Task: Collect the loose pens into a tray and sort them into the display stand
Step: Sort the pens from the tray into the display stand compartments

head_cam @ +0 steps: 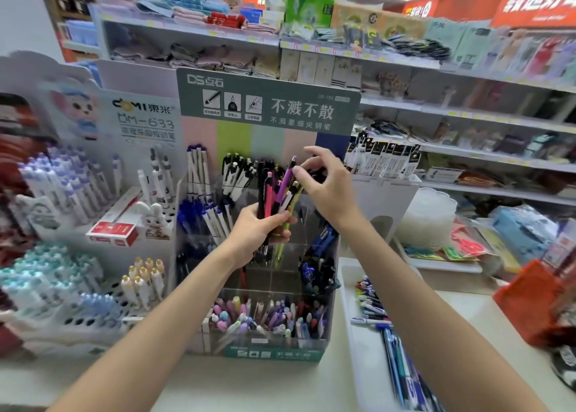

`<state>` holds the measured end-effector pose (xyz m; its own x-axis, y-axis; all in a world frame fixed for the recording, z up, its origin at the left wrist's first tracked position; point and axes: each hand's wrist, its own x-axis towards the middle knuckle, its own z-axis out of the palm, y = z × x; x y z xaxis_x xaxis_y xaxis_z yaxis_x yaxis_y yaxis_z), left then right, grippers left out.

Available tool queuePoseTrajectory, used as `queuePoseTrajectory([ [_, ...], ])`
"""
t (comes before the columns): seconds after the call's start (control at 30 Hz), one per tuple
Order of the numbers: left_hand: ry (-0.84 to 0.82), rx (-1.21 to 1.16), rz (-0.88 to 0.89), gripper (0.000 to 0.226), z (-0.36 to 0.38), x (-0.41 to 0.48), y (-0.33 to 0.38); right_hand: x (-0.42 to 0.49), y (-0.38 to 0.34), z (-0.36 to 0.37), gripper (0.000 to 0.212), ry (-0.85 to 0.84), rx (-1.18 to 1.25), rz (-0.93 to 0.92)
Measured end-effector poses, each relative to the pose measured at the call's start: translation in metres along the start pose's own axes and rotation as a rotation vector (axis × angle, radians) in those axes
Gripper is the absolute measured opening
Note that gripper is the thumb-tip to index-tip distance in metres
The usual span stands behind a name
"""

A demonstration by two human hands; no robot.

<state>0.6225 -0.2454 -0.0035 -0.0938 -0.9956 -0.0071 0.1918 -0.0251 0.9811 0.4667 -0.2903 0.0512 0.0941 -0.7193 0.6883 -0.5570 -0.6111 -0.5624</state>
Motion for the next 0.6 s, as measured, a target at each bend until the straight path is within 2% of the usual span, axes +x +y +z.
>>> queuePoseTrajectory([
  [0.17, 0.012, 0.014, -0.017, 0.022, -0.017, -0.011, -0.004, -0.006, -0.016, 0.021, 0.026, -0.114, 0.152, 0.120],
  [0.3, 0.030, 0.023, 0.006, 0.024, -0.036, -0.018, 0.001, 0.001, -0.034, 0.031, 0.027, -0.182, 0.174, 0.115],
  [0.43, 0.075, 0.027, 0.080, 0.014, -0.045, -0.018, 0.015, 0.010, -0.048, 0.037, 0.026, -0.083, 0.275, 0.140],
  [0.6, 0.029, 0.052, 0.096, 0.015, -0.056, -0.012, 0.031, 0.017, -0.048, 0.046, 0.029, 0.105, 0.394, 0.261],
])
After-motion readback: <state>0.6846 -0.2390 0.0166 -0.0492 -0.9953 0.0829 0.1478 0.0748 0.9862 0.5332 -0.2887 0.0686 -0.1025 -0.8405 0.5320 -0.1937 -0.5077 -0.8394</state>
